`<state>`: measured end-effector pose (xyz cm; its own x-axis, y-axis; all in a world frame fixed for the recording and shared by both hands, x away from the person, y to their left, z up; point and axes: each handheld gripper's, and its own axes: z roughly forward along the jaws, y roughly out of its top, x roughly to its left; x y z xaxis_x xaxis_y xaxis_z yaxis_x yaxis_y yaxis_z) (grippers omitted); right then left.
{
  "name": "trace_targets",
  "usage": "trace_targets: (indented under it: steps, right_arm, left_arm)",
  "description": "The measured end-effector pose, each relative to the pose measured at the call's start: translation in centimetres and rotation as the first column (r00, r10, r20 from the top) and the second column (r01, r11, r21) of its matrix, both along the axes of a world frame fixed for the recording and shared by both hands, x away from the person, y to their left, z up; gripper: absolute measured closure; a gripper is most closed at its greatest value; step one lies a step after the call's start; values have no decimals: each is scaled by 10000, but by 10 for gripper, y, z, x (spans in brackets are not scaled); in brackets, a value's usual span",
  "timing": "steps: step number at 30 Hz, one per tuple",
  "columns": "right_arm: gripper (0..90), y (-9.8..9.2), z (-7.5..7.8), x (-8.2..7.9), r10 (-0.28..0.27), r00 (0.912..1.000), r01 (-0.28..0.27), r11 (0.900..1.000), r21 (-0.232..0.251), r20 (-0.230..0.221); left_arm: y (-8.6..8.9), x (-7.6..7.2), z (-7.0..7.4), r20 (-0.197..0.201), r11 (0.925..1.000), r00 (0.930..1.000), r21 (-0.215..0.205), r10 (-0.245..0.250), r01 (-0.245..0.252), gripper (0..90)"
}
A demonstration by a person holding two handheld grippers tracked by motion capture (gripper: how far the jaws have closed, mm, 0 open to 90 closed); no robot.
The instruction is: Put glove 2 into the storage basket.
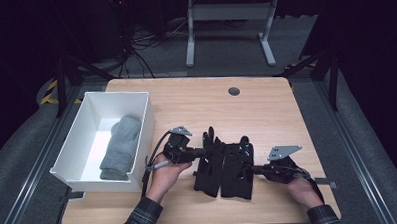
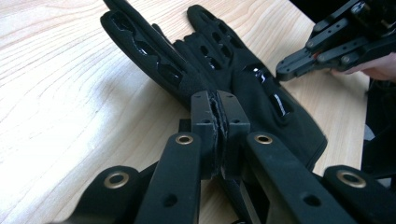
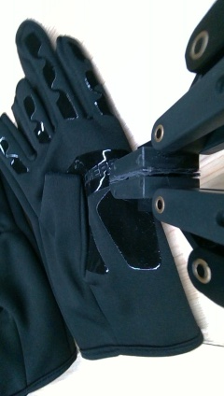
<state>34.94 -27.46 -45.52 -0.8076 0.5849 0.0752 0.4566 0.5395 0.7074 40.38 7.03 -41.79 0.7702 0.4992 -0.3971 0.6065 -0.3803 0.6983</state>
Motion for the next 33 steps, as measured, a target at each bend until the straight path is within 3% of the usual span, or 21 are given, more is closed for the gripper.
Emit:
trace_targets:
  steps: [10, 33]
  right_arm:
    - [900, 18, -1, 2, 376, 9993, -376, 9993, -38, 3]
    - [900, 53, -4, 13, 612, 9981, -612, 9981, -5, 111]
  left_arm:
    - [-3, 4, 12, 205, 9998, 9997, -153, -112, 115, 874]
    - [-22, 11, 14, 184, 9983, 9982, -145, -562, 565, 874]
